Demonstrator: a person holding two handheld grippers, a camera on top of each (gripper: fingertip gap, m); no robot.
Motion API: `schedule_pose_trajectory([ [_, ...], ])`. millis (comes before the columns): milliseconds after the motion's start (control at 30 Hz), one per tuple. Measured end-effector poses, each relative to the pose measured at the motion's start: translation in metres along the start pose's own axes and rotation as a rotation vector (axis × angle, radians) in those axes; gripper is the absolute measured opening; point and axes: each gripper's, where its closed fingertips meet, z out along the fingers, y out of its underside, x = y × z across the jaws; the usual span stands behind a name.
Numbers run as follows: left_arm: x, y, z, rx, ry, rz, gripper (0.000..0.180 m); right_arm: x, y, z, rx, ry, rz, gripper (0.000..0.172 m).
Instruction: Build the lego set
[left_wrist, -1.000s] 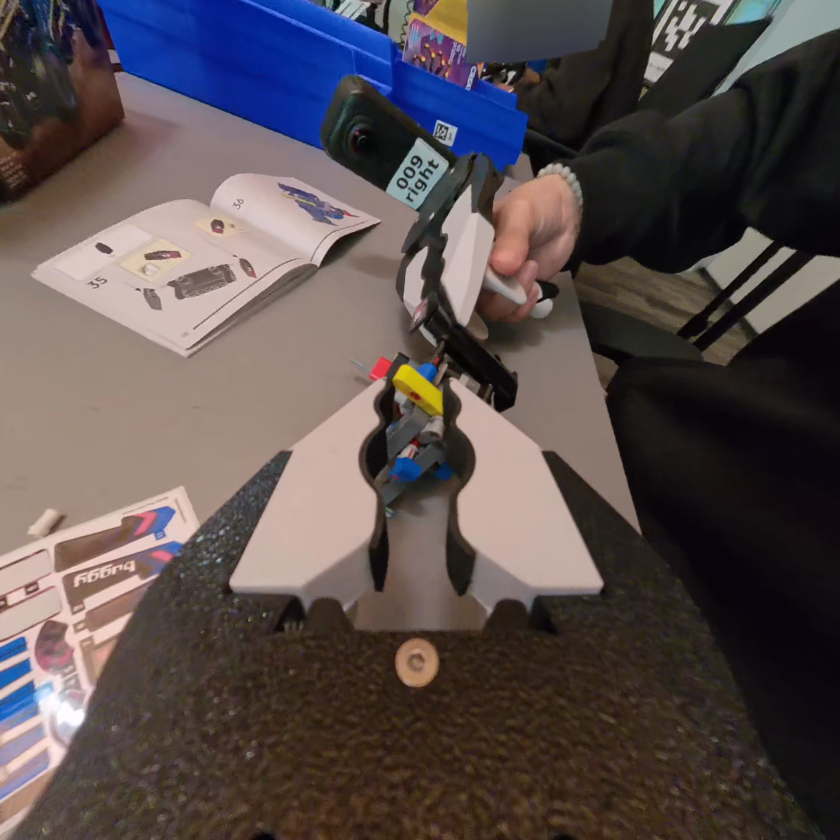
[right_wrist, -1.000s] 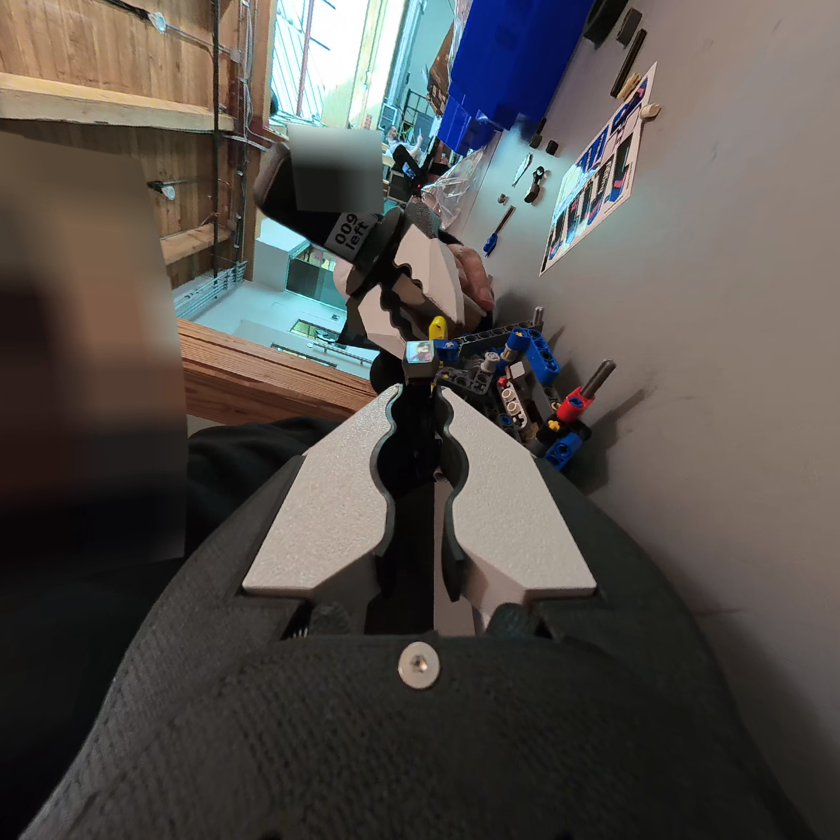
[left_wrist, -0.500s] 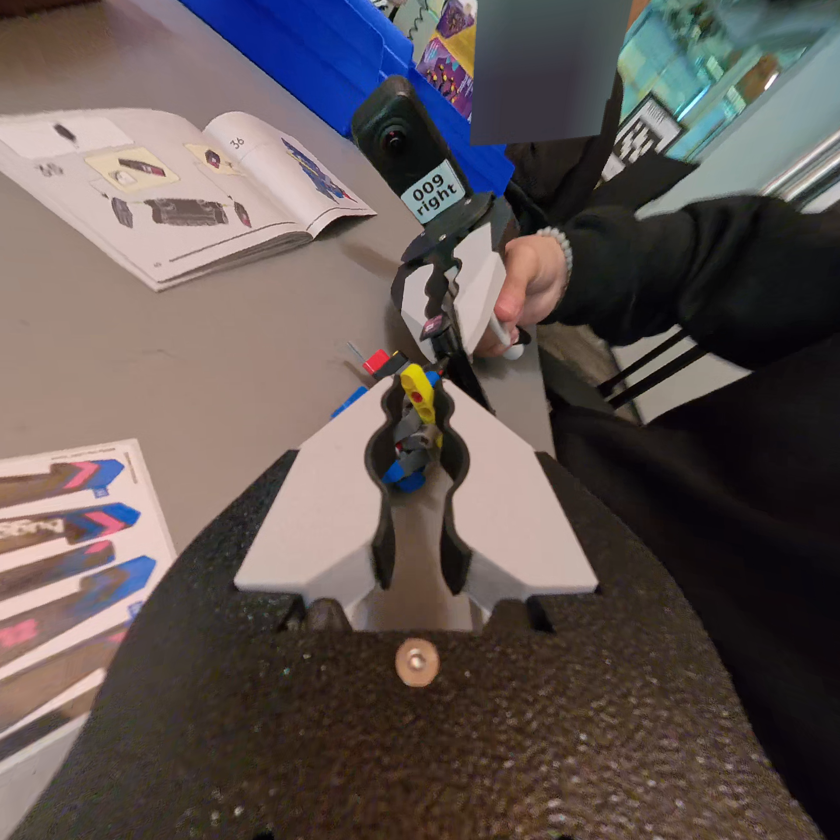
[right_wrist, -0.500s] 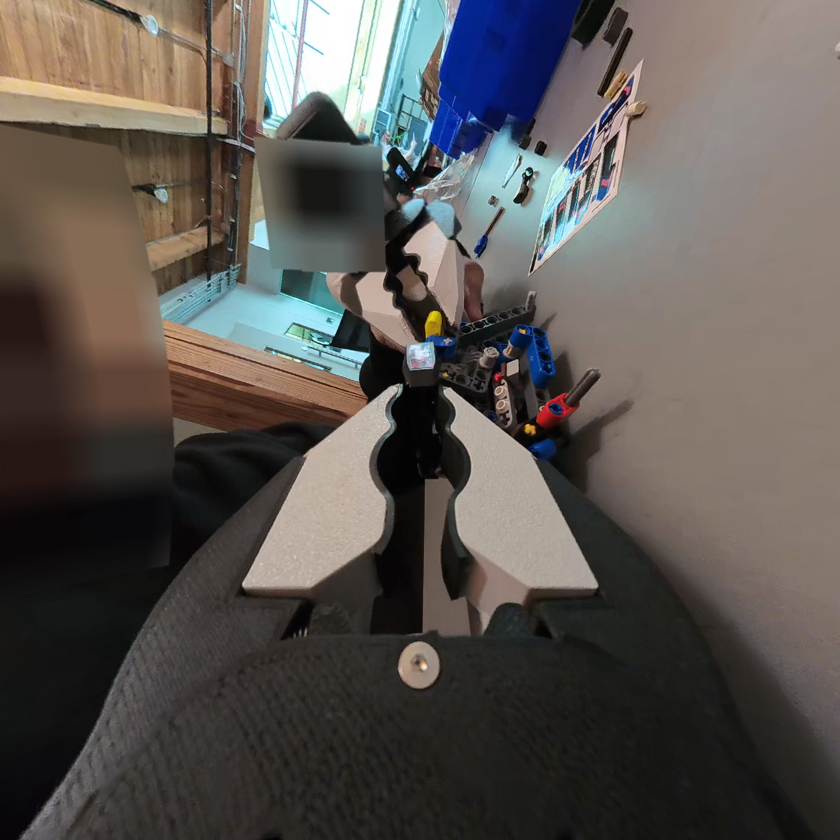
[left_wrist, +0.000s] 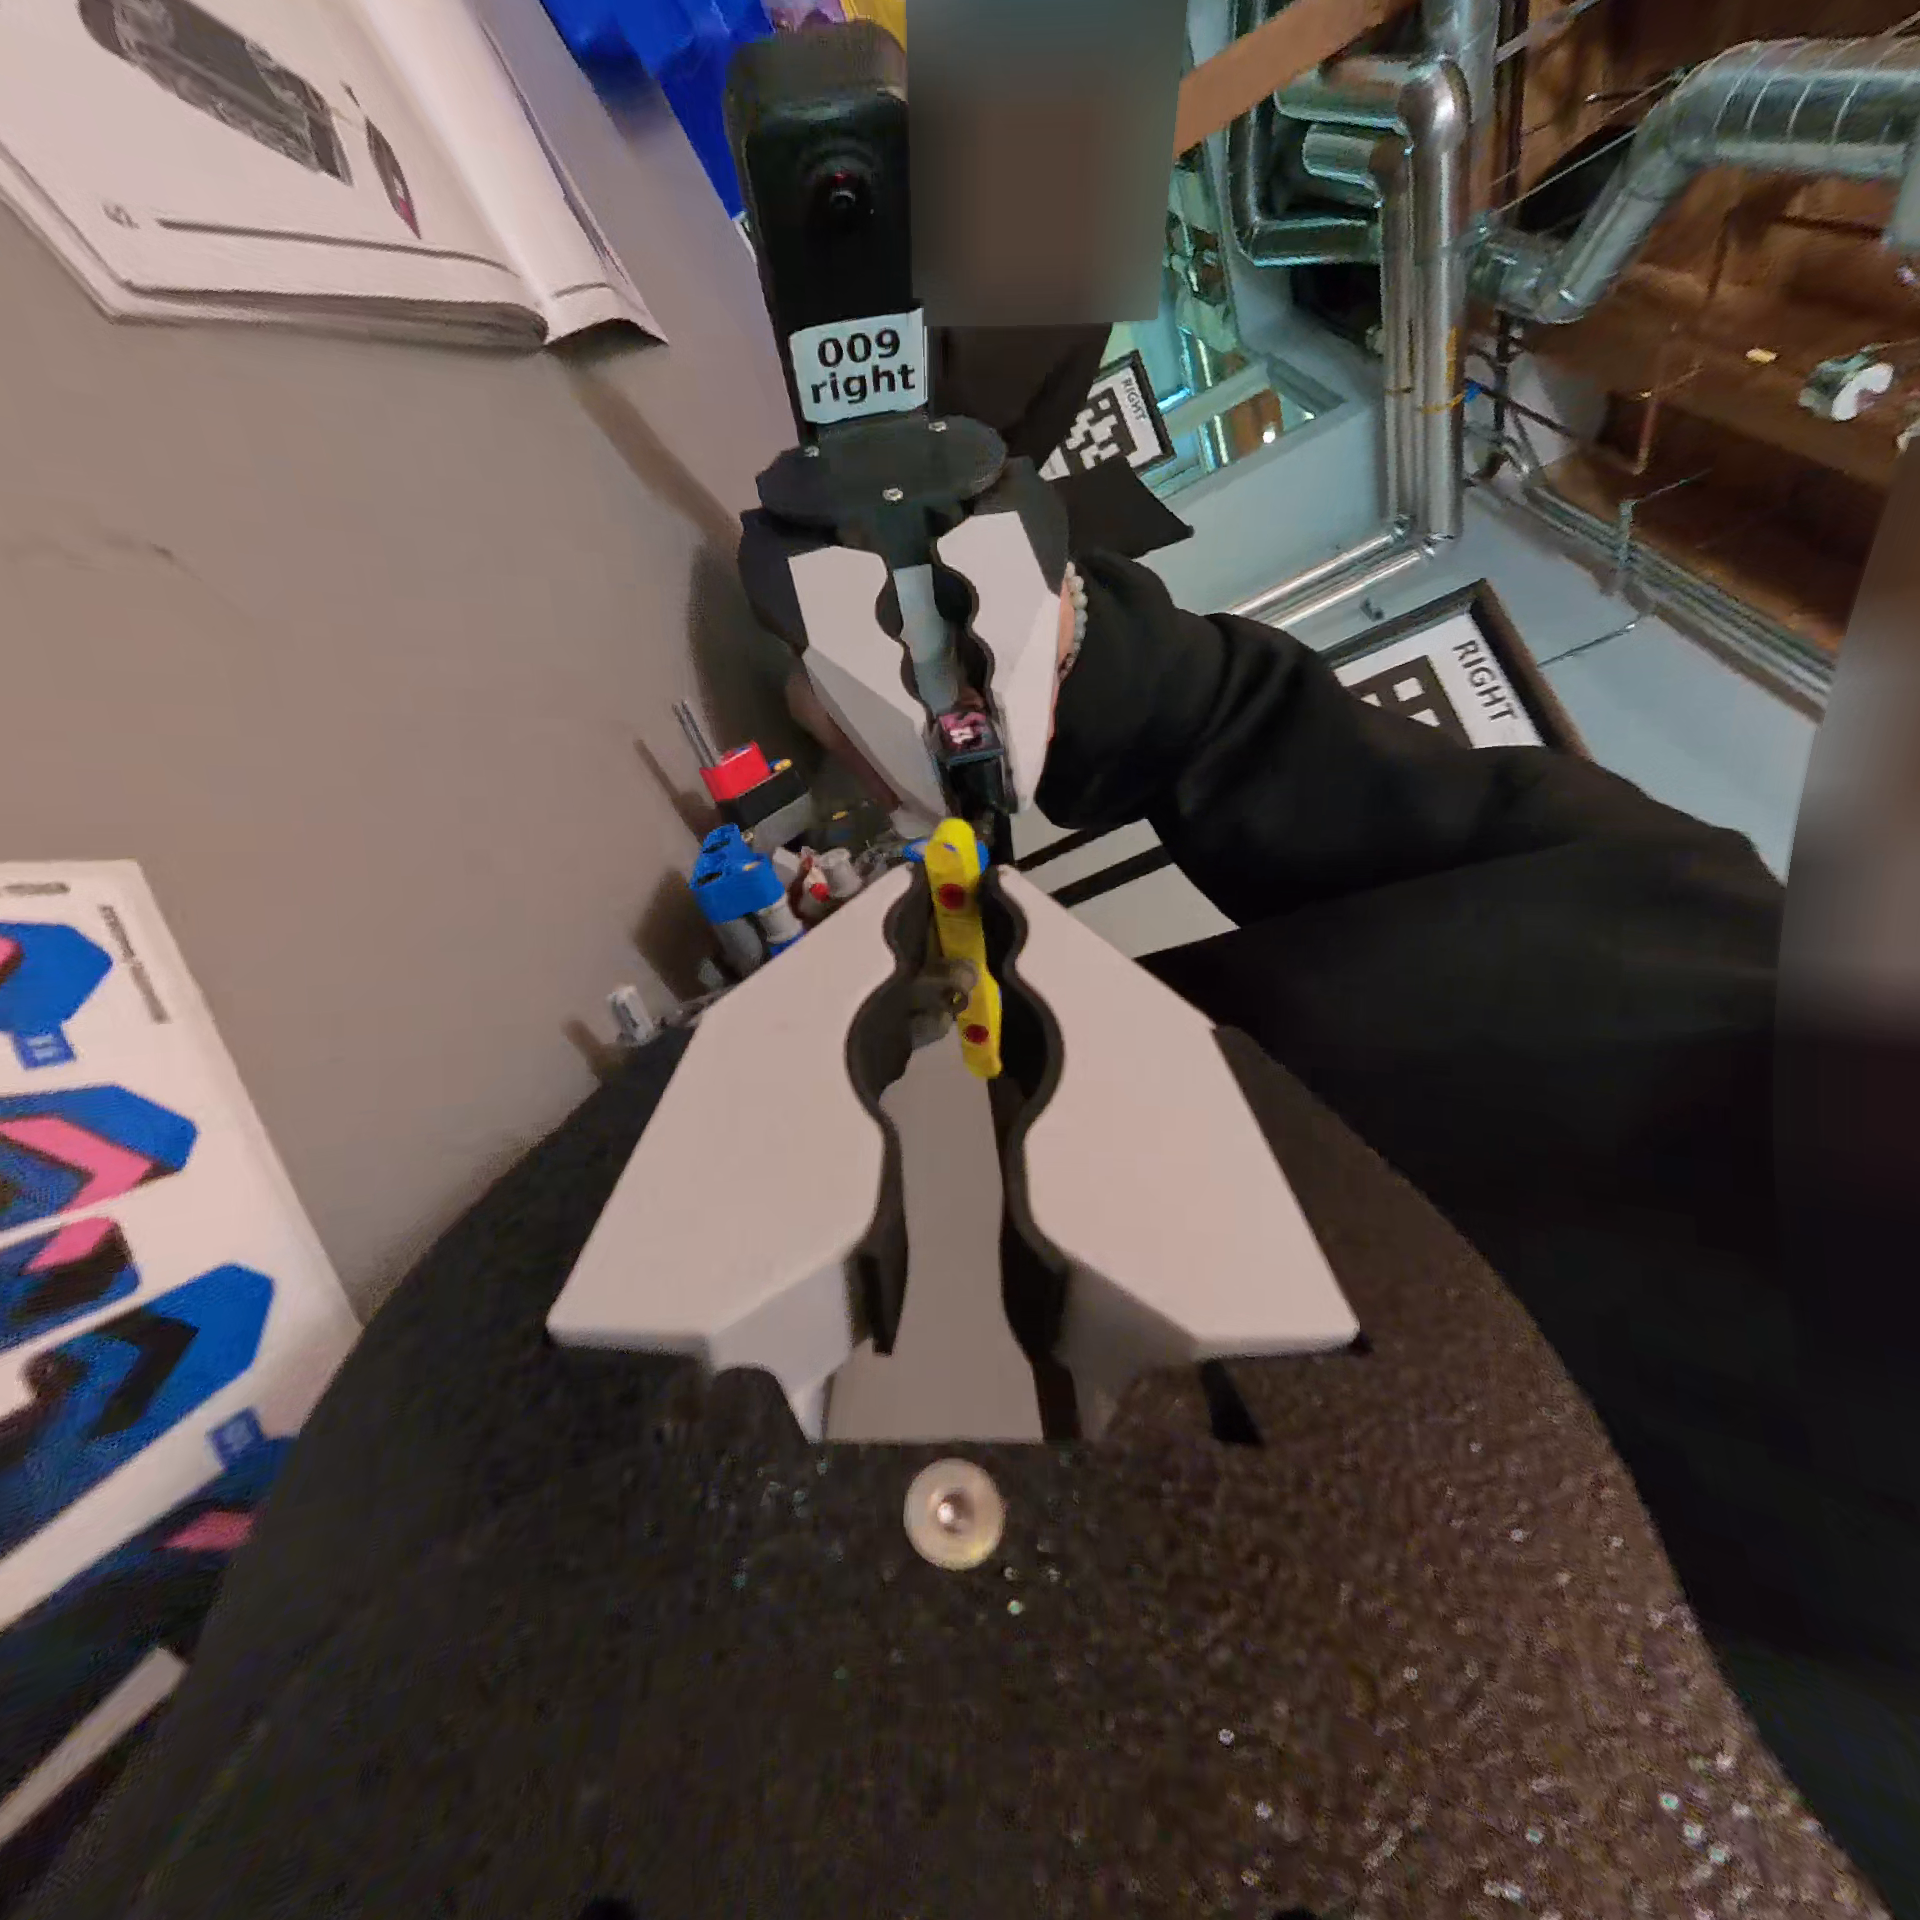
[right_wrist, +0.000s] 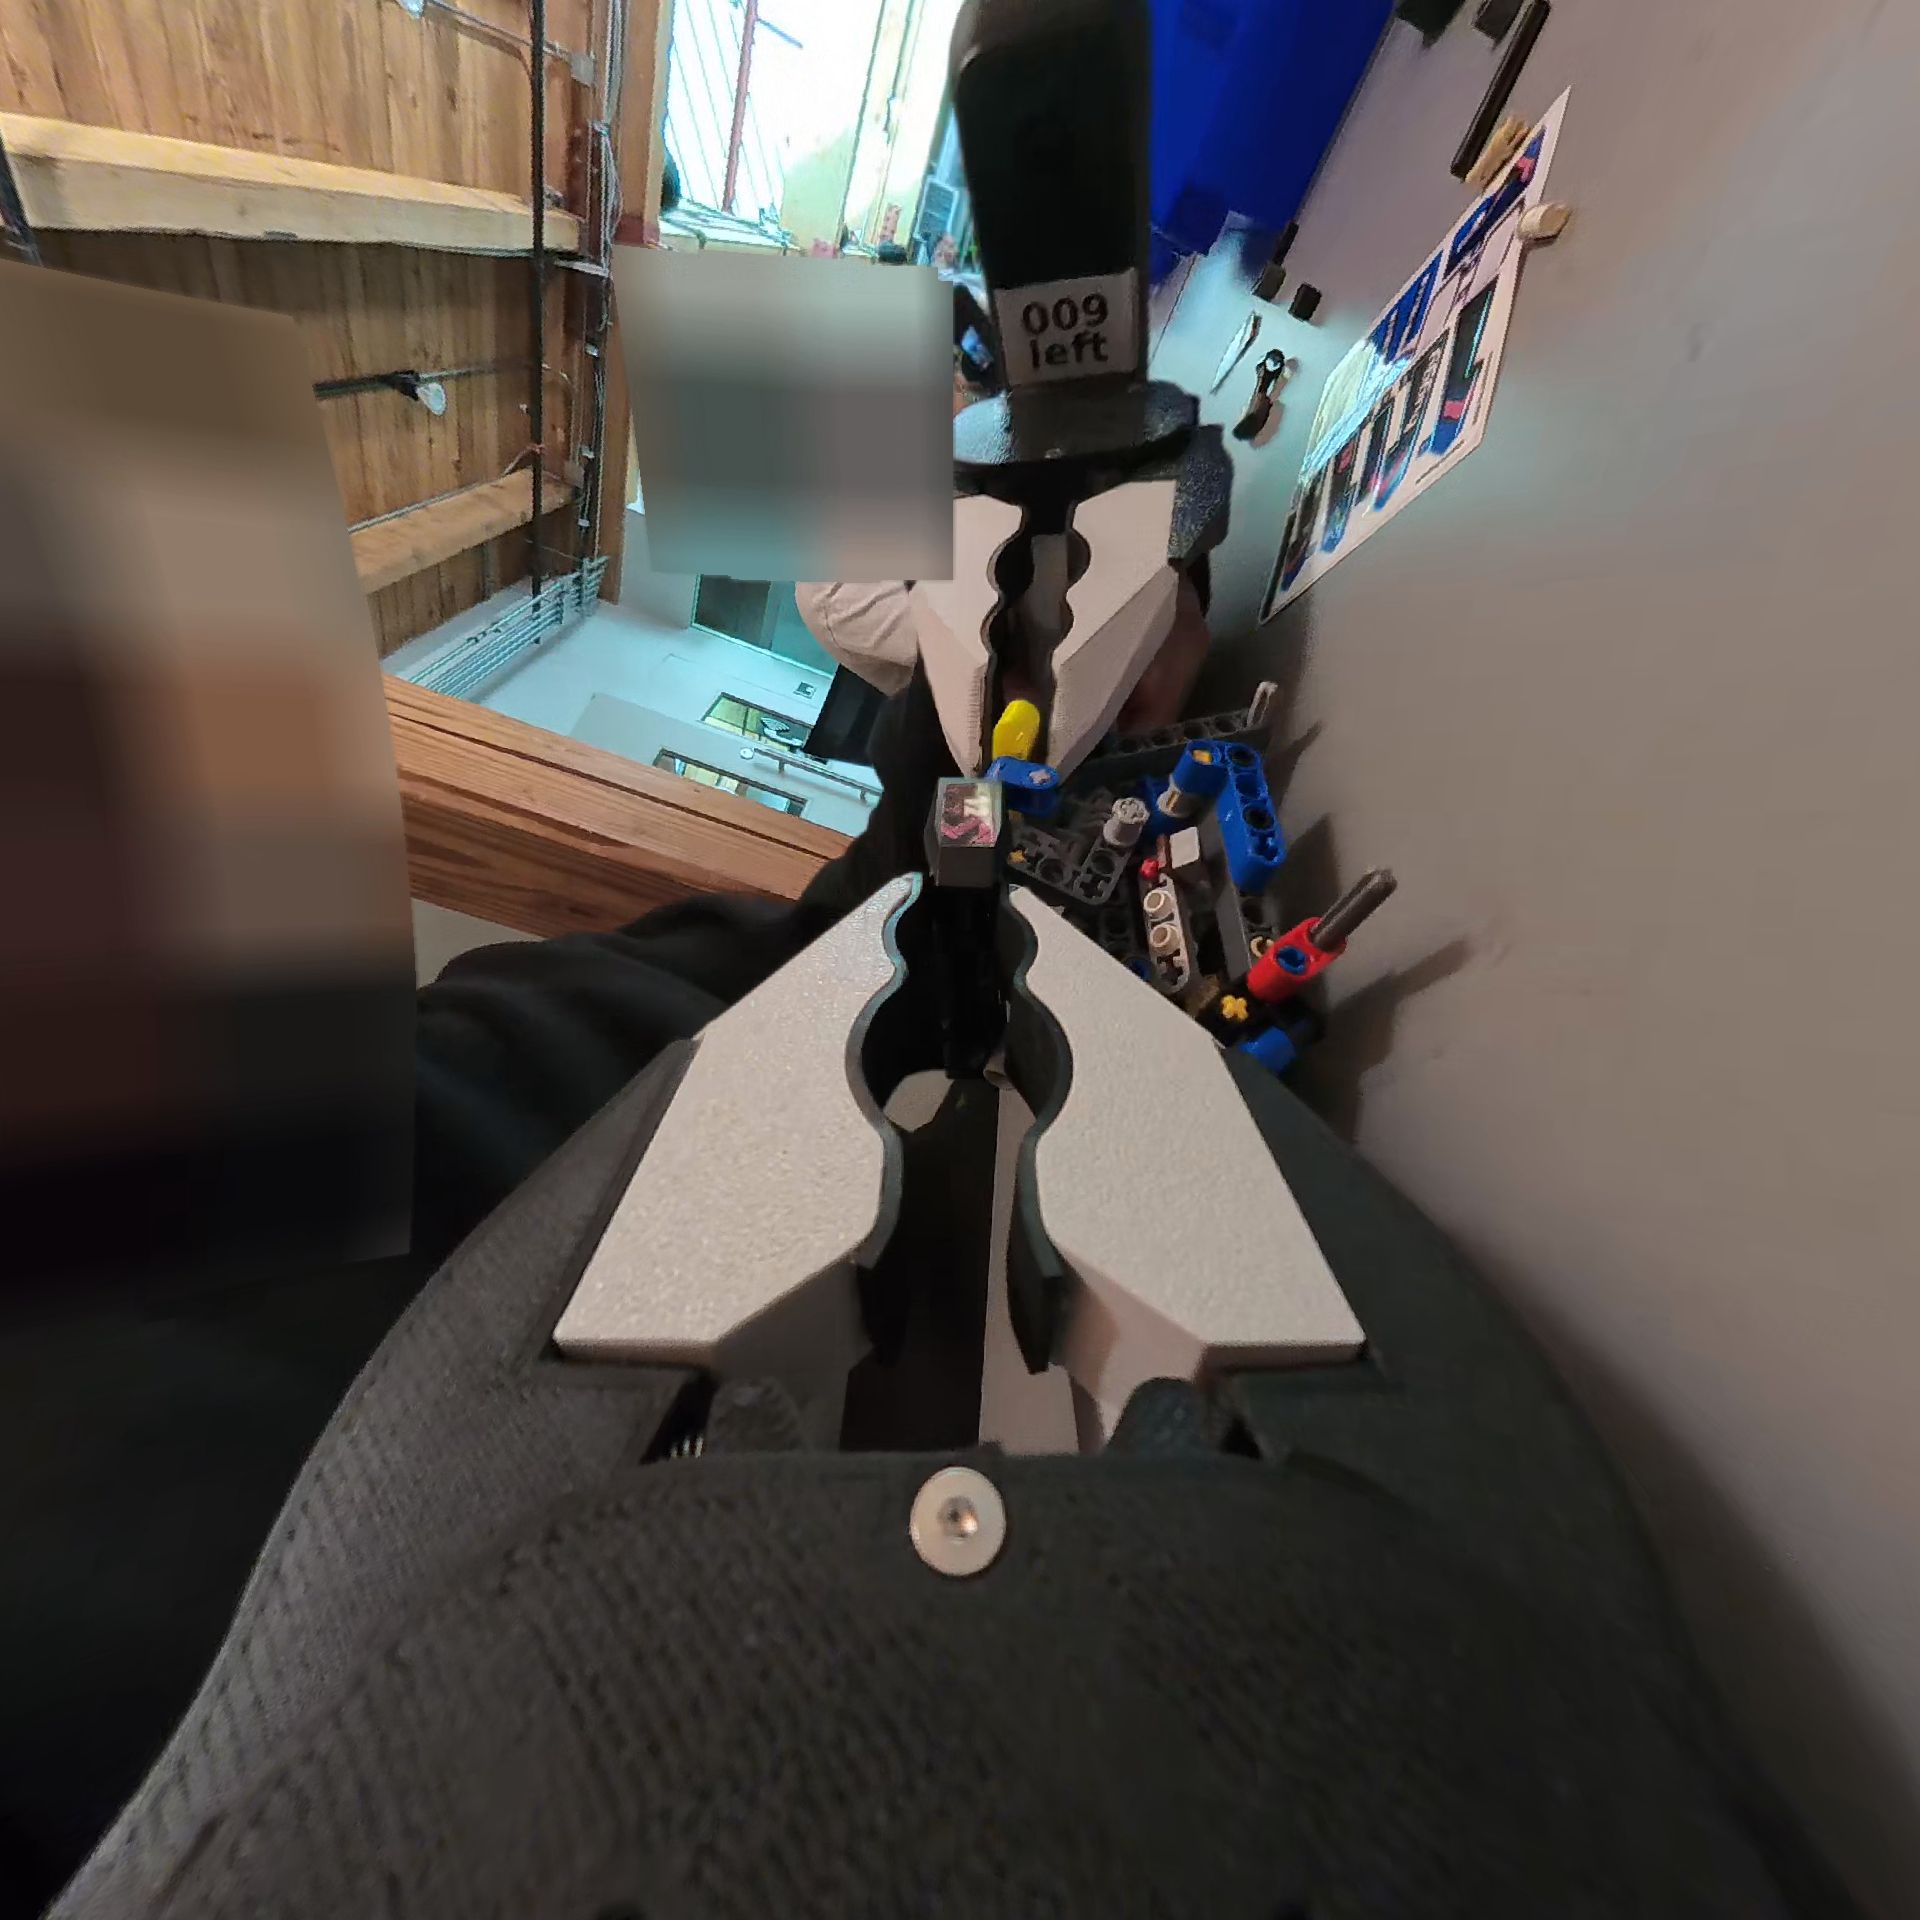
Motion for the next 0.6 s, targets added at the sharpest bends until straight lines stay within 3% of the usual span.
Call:
schedule_pose_trajectory([
  [600, -0.012, -0.007, -0.009, 0.147, -0.045, -0.149, 0.006, 0.015, -0.018, 0.002, 0.037, 0.023, 0.104, 0.010],
])
